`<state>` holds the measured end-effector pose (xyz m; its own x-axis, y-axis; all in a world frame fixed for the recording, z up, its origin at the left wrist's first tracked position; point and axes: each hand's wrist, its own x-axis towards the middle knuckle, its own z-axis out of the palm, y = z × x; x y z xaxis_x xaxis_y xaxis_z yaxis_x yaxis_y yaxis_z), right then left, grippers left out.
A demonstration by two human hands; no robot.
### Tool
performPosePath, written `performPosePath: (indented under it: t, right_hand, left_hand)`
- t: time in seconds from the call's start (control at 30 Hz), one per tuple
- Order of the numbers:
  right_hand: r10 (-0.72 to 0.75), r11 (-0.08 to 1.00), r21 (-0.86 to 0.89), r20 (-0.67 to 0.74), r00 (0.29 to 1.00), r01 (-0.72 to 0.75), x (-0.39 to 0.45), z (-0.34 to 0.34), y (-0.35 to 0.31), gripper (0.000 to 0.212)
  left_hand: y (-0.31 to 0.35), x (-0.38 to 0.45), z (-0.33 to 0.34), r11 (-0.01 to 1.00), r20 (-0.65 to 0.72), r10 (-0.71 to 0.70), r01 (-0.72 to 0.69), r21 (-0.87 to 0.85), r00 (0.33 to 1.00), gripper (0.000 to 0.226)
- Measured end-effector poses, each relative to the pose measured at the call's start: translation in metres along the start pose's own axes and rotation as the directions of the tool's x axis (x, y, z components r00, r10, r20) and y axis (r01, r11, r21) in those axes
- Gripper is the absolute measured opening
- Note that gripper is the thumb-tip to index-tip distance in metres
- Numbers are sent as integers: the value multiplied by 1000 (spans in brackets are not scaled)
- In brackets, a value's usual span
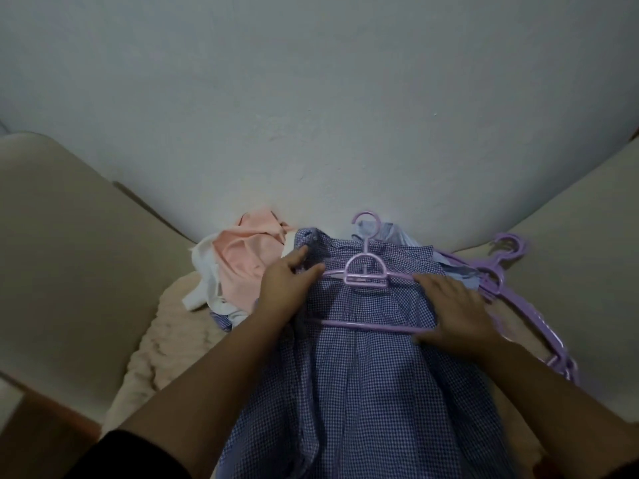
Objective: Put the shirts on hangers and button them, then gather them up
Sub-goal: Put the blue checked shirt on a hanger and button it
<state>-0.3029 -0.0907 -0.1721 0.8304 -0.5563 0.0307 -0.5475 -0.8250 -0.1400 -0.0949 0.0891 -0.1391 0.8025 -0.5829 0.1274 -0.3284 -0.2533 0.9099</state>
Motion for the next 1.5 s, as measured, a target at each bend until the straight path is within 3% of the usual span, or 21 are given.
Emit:
performPosePath:
  t: [0.1,0.17,0.23,0.3,0.37,0.43,0.47,0.53,0.6,0.7,0.8,0.9,1.1,1.23,1.5]
  right_hand:
    - [9,995,97,-51,999,-4,9,1,-23,111]
    - [81,978,200,-107,991,-58,18,3,-32,113]
    - [128,977,186,-113,985,-106,28,5,-39,115]
    - [128,985,123,-88,988,-117,37,10,-44,115]
    - [130,987,105,-64,989,-122,46,16,-45,116]
    - [135,984,125,-45,990,-128,54,21,-42,118]
    - [130,983,139,-36,991,-124,57,23,-40,119]
    - [123,976,183,-10,992,-119,61,24,-34,121]
    - [136,960,244,16,991,-136,63,25,-25,121]
    - [215,916,349,-19,976,-195,67,27,-4,107]
    - [364,841,449,-58,929,-302,71,31,16,73]
    - [436,786,479,18,900,-390,78,37,29,57]
    - [346,743,600,33,938,-295,80,33,28,38]
    - [395,690,648,35,918,-321,76,29,29,31]
    - [424,657,706,-57,904,-264,66,-5,13,29]
  left_hand:
    - [17,2,5,955,7,-61,60,-292,998,55]
    - [12,5,7,916,32,-116,120,-384,993,53]
    - [-2,5,5,963,40,-132,138,-230,990,52]
    - [-24,5,5,989,-45,-109,113,92,993,55]
    - [-38,5,5,900,-169,-62,128,417,984,62]
    - [-37,8,6,828,-204,109,24,561,973,65]
    - [-34,11,6,809,-150,219,-93,581,964,66]
    - [-27,23,10,712,100,361,-344,612,927,75]
    - [-21,40,14,565,377,325,-498,658,867,93]
    - [-24,68,22,436,542,183,-562,703,820,110]
    - [-32,87,28,407,595,61,-564,719,802,119]
    - [-40,97,31,406,619,13,-570,715,785,123]
    - [-50,104,30,441,616,-5,-551,709,788,137]
    - [-54,104,26,468,625,-16,-546,695,781,146]
    - [-65,72,-2,348,538,91,-533,771,838,136]
